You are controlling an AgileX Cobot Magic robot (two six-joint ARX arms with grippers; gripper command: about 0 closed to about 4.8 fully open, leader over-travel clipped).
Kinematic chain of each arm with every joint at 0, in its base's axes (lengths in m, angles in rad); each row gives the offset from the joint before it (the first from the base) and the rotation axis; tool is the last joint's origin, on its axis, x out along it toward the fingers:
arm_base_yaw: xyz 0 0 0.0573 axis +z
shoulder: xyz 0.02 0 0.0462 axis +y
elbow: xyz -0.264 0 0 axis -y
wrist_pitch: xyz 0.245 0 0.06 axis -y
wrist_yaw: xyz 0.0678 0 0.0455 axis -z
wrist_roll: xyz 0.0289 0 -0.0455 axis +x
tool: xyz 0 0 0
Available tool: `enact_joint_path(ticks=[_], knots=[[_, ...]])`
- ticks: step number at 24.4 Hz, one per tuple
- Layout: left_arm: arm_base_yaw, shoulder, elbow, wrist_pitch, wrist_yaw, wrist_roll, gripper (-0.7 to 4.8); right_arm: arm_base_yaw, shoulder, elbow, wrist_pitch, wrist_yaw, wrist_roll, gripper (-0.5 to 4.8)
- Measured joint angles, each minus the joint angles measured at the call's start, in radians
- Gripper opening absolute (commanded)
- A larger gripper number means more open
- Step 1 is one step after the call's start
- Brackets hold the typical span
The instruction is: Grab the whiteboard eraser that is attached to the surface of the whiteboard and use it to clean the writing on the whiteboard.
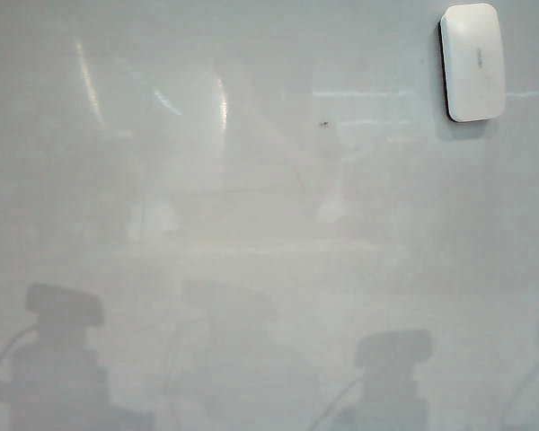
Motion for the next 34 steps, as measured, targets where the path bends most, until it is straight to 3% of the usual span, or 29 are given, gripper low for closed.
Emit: enact_joint_path(ticks=[21, 23, 25, 27, 31, 34], knots=[[0.005, -0.046, 0.000, -0.028, 0.001, 0.000, -0.05, -0.034, 0.000, 0.000, -0.001, 0.012, 0.000, 0.00], [0.040, -0.109, 0.000, -0.039, 0.018, 0.000, -0.05, -0.034, 0.000, 0.000, -0.001, 0.012, 0.000, 0.00], [0.169, -0.198, 0.001, -0.042, 0.041, 0.000, -0.05, -0.034, 0.000, 0.000, 0.000, 0.012, 0.000, 0.00], [0.239, -0.183, 0.006, -0.023, 0.042, -0.002, -0.05, -0.033, 0.000, 0.000, -0.001, 0.012, 0.000, 0.00], [0.339, -0.186, 0.004, -0.031, 0.087, -0.025, -0.05, -0.033, 0.000, 0.000, -0.001, 0.012, 0.000, 0.00], [0.348, -0.186, 0.004, -0.093, 0.105, -0.024, -0.05, -0.033, 0.000, 0.000, -0.001, 0.012, 0.000, 0.00]])
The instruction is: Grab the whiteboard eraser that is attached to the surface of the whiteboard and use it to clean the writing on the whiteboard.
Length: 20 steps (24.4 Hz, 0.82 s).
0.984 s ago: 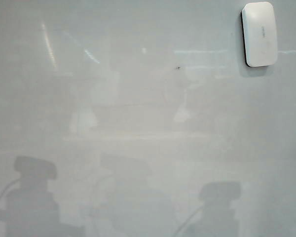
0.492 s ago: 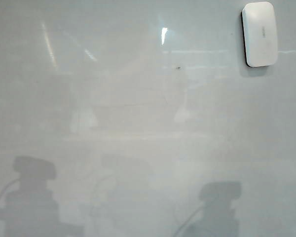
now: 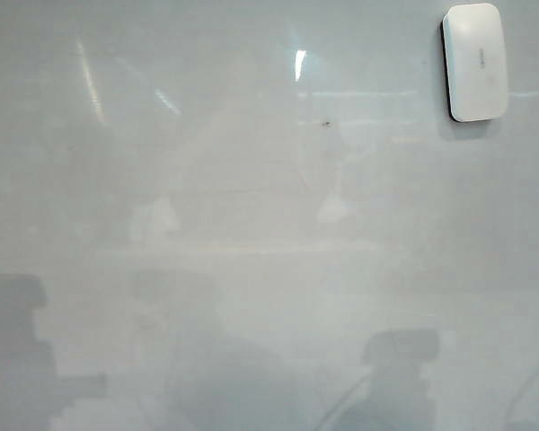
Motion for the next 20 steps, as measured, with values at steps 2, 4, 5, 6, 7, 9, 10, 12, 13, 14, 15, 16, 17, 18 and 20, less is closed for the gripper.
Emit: enact_joint_path(ticks=[2, 4, 5, 6, 7, 9, 10, 12, 13, 14, 15, 16, 17, 18, 20], knots=[[0.000, 0.000, 0.000, -0.044, 0.001, 0.001, -0.05, 0.000, 0.000, 0.000, 0.000, 0.000, 0.000, 0.00], [0.000, 0.000, 0.000, -0.074, 0.002, 0.002, -0.05, 0.000, 0.000, 0.000, 0.000, 0.000, 0.000, 0.00], [0.000, 0.001, 0.000, -0.078, 0.001, 0.002, -0.05, 0.000, 0.000, 0.000, 0.000, 0.000, 0.000, 0.00], [0.000, 0.000, 0.000, -0.078, 0.001, 0.002, -0.05, 0.000, 0.000, 0.000, 0.000, 0.000, 0.000, 0.00], [0.000, 0.000, 0.000, -0.078, 0.001, 0.002, -0.05, 0.000, 0.000, 0.000, 0.000, 0.000, 0.000, 0.00], [0.000, 0.000, 0.000, -0.078, -0.008, 0.002, -0.05, 0.000, 0.000, 0.000, 0.000, 0.000, 0.000, 0.00], [0.000, 0.000, 0.000, -0.079, -0.016, 0.002, -0.05, 0.000, 0.000, 0.000, 0.000, 0.000, 0.000, 0.00], [0.000, 0.000, 0.000, -0.079, -0.027, 0.002, -0.05, 0.000, 0.000, 0.000, 0.000, 0.000, 0.000, 0.00], [0.000, 0.000, 0.000, -0.079, -0.028, 0.002, -0.05, 0.000, 0.000, 0.000, 0.000, 0.000, 0.000, 0.00], [0.000, 0.000, 0.000, -0.079, -0.028, 0.002, -0.05, 0.000, 0.000, 0.000, 0.000, 0.000, 0.000, 0.00], [0.000, 0.000, 0.000, -0.079, -0.028, 0.002, -0.05, 0.000, 0.000, 0.000, 0.000, 0.000, 0.000, 0.00], [0.000, 0.000, 0.000, -0.079, -0.028, 0.002, -0.05, 0.000, 0.000, 0.000, 0.000, 0.000, 0.000, 0.00], [0.000, 0.000, 0.000, -0.079, -0.028, 0.002, -0.05, 0.000, 0.000, 0.000, 0.000, 0.000, 0.000, 0.00], [0.000, 0.000, 0.000, -0.079, -0.028, 0.002, -0.05, 0.000, 0.000, 0.000, 0.000, 0.000, 0.000, 0.00], [0.000, 0.000, 0.000, -0.079, -0.028, 0.002, -0.05, 0.000, 0.000, 0.000, 0.000, 0.000, 0.000, 0.00]])
